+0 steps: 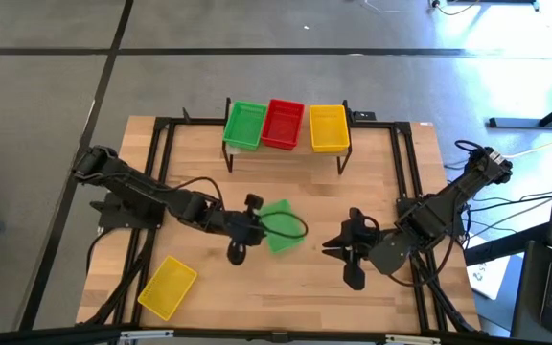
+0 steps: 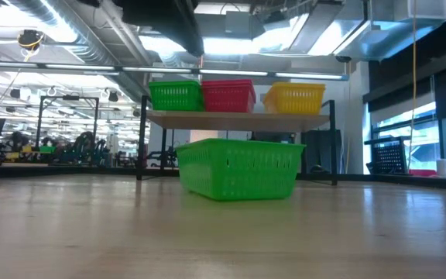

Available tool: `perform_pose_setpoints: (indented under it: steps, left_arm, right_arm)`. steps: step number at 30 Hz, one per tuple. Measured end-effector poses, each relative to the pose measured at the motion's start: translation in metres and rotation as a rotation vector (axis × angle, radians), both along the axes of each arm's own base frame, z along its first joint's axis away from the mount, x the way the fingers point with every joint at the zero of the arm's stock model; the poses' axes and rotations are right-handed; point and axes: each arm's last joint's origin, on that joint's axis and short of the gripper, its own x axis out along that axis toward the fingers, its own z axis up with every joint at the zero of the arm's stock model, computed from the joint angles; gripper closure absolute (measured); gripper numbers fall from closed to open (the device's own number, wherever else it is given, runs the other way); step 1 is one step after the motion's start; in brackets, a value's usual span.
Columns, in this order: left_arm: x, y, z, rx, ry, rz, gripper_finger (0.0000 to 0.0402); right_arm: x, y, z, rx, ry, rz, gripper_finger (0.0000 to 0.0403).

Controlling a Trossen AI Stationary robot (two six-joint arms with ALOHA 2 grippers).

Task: Stack baskets on shelf by color
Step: Stack the green bin on top of the green bins on the shelf

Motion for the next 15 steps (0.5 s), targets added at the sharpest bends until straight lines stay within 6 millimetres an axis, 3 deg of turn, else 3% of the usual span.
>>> perform_pose_setpoints:
  steps: [7,15]
  left_arm:
    - [0.001,-0.003,-0.003,0.058,0.029,-0.16,0.0332]
    - [0.011,-0.006,-0.031,0.118,0.133,-0.186,0.0336]
  right_arm:
    - [0.0,0.0,0.0,-0.025,0.0,0.018,0.0334]
    - [-0.001,-0.001,0.001,-0.073,0.0,0.058,0.0334]
